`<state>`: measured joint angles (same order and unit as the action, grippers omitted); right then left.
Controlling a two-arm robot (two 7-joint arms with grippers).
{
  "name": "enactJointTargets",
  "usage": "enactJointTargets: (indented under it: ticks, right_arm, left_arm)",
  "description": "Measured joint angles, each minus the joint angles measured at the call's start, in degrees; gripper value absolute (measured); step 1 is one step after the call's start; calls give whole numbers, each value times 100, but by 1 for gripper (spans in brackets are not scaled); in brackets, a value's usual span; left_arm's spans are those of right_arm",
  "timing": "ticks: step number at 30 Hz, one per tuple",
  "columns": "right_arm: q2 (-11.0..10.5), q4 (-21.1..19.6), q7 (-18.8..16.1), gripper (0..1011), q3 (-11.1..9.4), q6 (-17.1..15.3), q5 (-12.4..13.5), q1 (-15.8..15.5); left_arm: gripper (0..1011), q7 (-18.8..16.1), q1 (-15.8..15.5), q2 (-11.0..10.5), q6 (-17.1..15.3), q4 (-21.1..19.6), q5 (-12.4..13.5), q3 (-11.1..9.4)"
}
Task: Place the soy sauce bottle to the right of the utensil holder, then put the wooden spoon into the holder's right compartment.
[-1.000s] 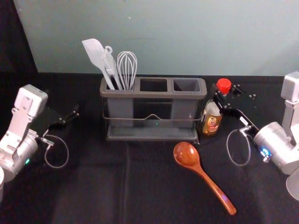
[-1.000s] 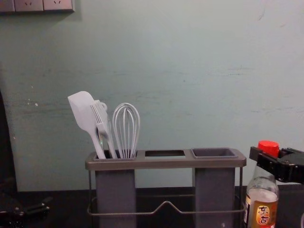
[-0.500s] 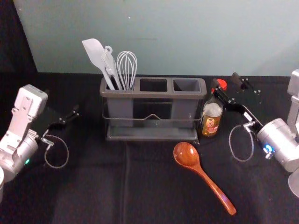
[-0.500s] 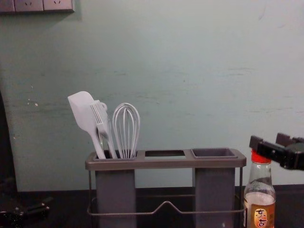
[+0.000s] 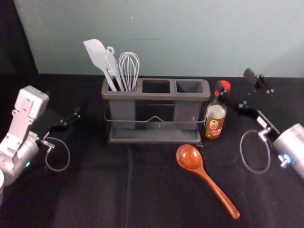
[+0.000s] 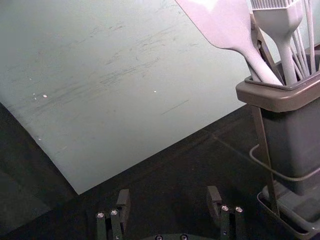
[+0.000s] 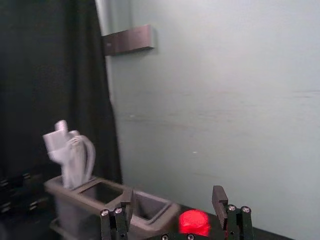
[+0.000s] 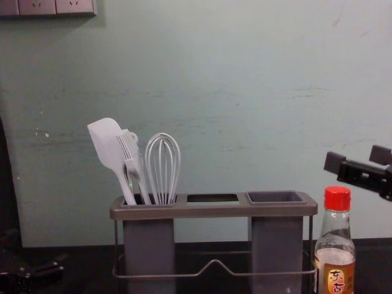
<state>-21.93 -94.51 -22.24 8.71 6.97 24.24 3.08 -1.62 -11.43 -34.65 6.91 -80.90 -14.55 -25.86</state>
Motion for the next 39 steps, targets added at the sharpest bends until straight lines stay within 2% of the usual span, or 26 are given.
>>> enactJointTargets:
  ticks: [9, 12, 15, 19, 24, 39]
  right_arm:
    - [-411, -556, -165, 1002, 274, -196, -189, -561]
    - [-564, -673, -162, 1002, 436, -365, -381, -713]
    - [-644, -693, -142, 1002, 570, -632, -468, -788]
    - [-684, -619, -101, 1002, 723, -934, -544, -805]
    - [-676, -441, -51, 1002, 874, -1079, -652, -774]
    - [-667, -424, -53, 1002, 877, -1093, -647, -767]
  left_arm:
    - [1005, 0, 0, 0, 0, 0, 0, 0]
    - [1005, 0, 0, 0, 0, 0, 0, 0]
    - [1005, 0, 0, 0, 0, 0, 0, 0]
    - [1005, 0, 0, 0, 0, 0, 0, 0]
    - [1005, 0, 0, 0, 0, 0, 0, 0]
    - [1005, 0, 0, 0, 0, 0, 0, 0]
